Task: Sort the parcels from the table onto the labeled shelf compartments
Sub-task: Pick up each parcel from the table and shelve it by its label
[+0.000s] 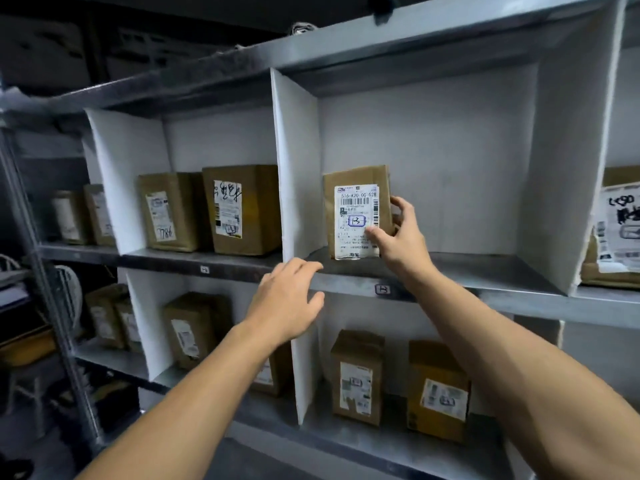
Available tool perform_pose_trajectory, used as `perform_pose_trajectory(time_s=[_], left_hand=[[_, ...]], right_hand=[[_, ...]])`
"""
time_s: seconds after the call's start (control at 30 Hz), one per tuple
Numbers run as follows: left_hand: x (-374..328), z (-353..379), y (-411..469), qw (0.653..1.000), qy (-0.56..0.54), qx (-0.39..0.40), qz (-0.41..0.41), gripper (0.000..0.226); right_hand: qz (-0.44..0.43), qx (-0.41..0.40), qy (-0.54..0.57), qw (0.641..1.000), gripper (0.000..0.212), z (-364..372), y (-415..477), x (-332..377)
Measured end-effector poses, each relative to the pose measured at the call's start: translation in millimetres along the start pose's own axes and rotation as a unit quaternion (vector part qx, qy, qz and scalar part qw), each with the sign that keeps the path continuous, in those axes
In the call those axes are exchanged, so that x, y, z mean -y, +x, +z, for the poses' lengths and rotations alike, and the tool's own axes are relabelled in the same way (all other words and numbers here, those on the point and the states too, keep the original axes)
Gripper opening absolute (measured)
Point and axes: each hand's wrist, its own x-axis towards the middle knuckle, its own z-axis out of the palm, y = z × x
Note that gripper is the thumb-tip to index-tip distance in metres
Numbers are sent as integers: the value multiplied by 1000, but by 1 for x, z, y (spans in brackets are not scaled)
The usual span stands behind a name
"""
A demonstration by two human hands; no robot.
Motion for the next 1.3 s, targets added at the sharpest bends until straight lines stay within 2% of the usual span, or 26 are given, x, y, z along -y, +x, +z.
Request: perform_pose_trajectory(time_s=[0.1,0.27,0.53,0.83,1.0,1.17,1.23,1.3], left_hand=[[15,12,11,1000,-6,-4,-8,48],[35,30,24,992,-95,-50,-65,47],[34,53,38,987,-147,-56,-31,45],[55,49,34,983,-179,-35,3,44],[66,47,26,981,-194,-2,25,45],[57,59,10,971,-226,31,74,47],[45,67,0,964,-243,45,96,47],[28,78,-14,958,-251,67,124,46]], right_hand=[[9,16,-33,999,67,18,15,-13],[29,16,-48,998,72,35,29,-28],[43,36,-101,993,79,47,33,-30],[71,3,-163,984,84,43,22,-21],[26,-45,-225,973,61,37,-12,-16],[-34,-45,-278,959,45,23,-77,-11],[-33,-45,-289,956,44,14,-105,-13],[4,-57,-297,953,46,1,-138,-17]])
